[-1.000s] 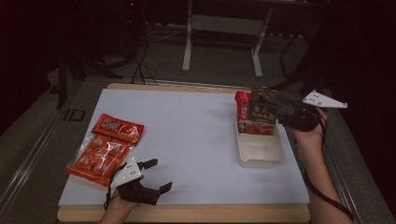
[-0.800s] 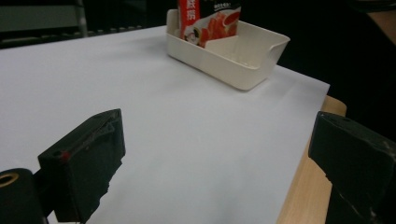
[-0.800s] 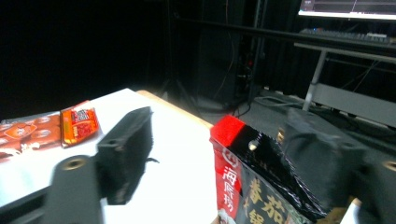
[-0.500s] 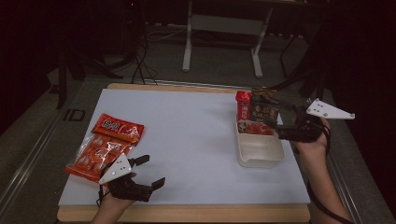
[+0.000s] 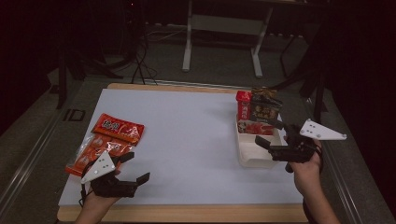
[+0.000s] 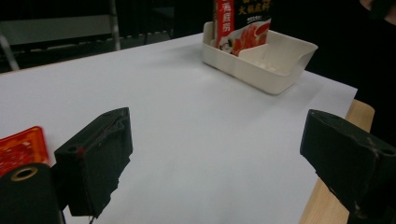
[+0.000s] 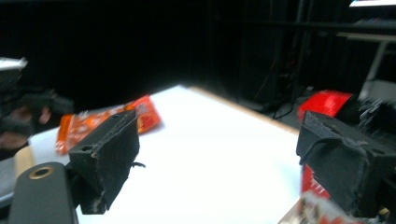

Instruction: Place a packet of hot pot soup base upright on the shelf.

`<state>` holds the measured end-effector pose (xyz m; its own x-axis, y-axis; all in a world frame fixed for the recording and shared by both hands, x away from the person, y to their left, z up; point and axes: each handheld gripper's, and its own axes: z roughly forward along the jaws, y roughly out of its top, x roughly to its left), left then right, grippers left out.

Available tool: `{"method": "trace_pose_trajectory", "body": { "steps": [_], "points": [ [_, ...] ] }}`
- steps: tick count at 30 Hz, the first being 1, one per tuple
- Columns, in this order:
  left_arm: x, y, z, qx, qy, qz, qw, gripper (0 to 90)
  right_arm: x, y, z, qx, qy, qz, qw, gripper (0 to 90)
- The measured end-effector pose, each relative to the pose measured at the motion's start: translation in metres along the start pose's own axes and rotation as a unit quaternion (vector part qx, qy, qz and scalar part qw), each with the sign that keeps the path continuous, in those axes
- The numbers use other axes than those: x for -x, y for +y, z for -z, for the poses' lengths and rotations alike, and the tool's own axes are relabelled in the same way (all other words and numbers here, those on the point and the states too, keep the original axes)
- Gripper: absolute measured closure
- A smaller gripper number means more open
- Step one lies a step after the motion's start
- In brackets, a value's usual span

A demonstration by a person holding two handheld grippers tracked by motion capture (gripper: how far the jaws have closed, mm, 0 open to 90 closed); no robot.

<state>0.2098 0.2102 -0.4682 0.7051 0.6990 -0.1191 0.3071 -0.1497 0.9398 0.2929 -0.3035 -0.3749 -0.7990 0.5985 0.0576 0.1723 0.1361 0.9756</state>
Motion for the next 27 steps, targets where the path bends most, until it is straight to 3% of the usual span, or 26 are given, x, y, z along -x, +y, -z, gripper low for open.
{"method": "trace_pose_trajectory", "body": {
  "steps": [6, 10, 15, 16, 21, 26, 27],
  "points": [
    [-0.011, -0.005, 0.008, -0.017, 0.010, 0.004, 0.9998, 12.8, -0.012, -0.018, 0.000, -0.015, 0.015, -0.010, 0.9997, 13.3],
    [-0.017, -0.010, 0.015, -0.031, 0.018, 0.001, 0.9993, 14.8, -0.022, -0.027, 0.001, -0.019, 0.041, -0.010, 0.9989, 13.9],
    [-0.028, -0.013, 0.030, -0.036, 0.047, 0.002, 0.9982, 23.2, -0.034, -0.036, 0.004, -0.023, 0.056, -0.005, 0.9981, 14.4],
    [-0.031, -0.014, 0.034, -0.035, 0.052, 0.004, 0.9980, 29.6, -0.036, -0.037, 0.004, -0.026, 0.056, -0.004, 0.9981, 14.4],
    [-0.046, -0.017, 0.051, -0.034, 0.094, 0.008, 0.9950, 47.8, -0.044, -0.043, 0.009, -0.025, 0.064, -0.006, 0.9976, 14.4],
    [-0.064, -0.020, 0.066, -0.044, 0.139, 0.022, 0.9891, 68.0, -0.047, -0.046, 0.014, -0.022, 0.064, -0.010, 0.9976, 14.4],
    [-0.068, -0.021, 0.068, -0.048, 0.154, 0.025, 0.9866, 71.1, -0.047, -0.046, 0.014, -0.023, 0.064, -0.011, 0.9976, 14.4]
  ]
}}
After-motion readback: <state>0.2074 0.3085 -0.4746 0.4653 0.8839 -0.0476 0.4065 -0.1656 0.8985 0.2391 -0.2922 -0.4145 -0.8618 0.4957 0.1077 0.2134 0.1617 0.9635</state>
